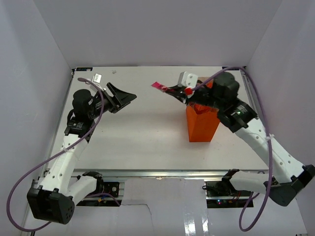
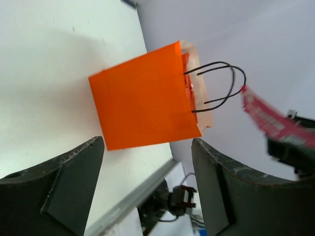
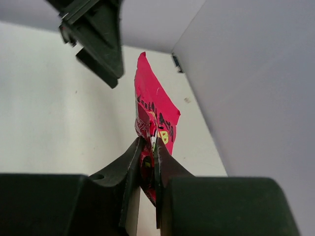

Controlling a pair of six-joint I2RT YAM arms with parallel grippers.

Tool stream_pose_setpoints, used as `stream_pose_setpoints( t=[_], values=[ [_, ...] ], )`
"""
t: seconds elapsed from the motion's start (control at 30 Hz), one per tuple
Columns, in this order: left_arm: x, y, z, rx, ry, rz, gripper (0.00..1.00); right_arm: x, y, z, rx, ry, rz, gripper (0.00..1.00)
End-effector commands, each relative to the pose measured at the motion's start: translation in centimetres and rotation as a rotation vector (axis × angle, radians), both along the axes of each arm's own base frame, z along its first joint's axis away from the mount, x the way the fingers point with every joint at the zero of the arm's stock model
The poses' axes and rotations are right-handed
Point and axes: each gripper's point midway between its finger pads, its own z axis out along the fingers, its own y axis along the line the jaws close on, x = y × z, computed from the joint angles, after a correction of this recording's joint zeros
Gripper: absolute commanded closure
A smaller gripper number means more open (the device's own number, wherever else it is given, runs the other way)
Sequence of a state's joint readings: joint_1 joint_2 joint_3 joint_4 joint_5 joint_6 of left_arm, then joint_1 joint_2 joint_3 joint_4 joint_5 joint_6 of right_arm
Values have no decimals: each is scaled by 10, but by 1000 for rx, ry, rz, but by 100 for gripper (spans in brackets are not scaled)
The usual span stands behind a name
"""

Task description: Place the snacks into the paper bag

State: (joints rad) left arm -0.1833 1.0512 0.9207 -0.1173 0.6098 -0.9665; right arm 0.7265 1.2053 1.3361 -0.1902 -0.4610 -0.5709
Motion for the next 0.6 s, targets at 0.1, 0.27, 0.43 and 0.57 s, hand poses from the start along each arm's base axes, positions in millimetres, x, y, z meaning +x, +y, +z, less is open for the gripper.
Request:
stream_pose_setpoints(
  t=[0.1, 0.27, 0.43, 0.57],
  values=[
    [-19, 24, 44, 113, -362, 96, 16, -13, -72, 92, 277, 89, -160, 92],
    [-25, 25, 20, 123, -335, 99, 16, 3, -125, 77, 412, 248, -429, 92],
    [-23, 23, 14, 109, -331, 90, 16, 38, -153, 37, 561, 480, -713, 92],
    [-21, 22, 10, 122, -316, 74, 16, 57, -156, 22, 617, 590, -778, 92]
  ],
)
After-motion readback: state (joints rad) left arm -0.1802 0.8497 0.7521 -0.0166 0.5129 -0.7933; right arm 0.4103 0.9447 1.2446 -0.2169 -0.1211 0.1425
